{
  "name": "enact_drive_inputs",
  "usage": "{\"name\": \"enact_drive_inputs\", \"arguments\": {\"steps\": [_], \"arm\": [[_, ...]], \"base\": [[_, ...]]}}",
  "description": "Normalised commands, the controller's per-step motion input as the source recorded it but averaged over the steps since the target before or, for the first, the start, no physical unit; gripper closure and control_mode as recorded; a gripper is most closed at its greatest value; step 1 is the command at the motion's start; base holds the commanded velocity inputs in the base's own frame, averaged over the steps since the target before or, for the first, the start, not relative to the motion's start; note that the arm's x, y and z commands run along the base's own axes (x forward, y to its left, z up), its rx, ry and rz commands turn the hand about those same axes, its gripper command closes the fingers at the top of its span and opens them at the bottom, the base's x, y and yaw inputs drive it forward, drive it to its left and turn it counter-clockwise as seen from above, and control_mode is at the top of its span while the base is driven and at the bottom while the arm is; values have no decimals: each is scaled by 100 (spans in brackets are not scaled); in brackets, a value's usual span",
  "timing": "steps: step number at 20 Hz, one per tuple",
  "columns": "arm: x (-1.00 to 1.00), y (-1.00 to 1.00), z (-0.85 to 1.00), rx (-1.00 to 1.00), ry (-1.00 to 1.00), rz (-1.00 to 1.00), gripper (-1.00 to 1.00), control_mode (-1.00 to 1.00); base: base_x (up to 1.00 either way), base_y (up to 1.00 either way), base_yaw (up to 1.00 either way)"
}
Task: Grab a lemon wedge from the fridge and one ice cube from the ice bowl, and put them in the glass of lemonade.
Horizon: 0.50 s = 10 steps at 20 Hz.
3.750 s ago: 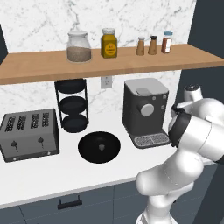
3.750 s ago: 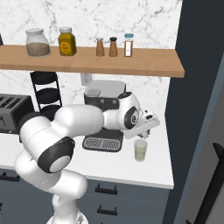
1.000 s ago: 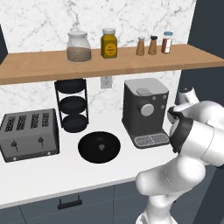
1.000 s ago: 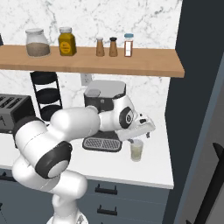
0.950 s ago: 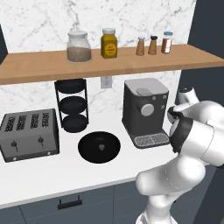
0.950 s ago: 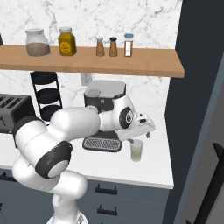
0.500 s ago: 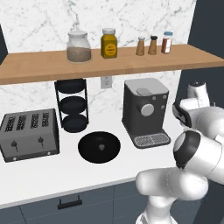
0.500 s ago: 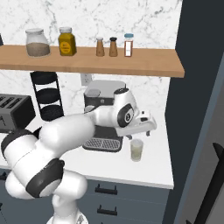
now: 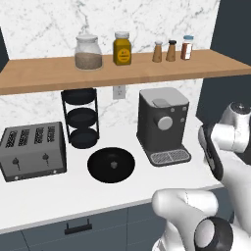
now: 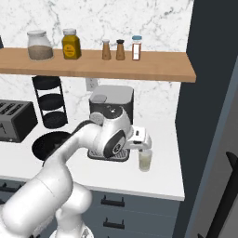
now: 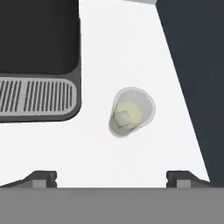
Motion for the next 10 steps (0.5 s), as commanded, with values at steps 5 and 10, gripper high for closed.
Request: {"name": "enact_drive_inputs", "arguments": {"steps": [5,10], "arm": [[-69,100,49,15,-53,-5,-100,-100],[-57,99,62,17,-35,-7,-100,-100]], "base": [[0,0,0],[0,0,0]]}}
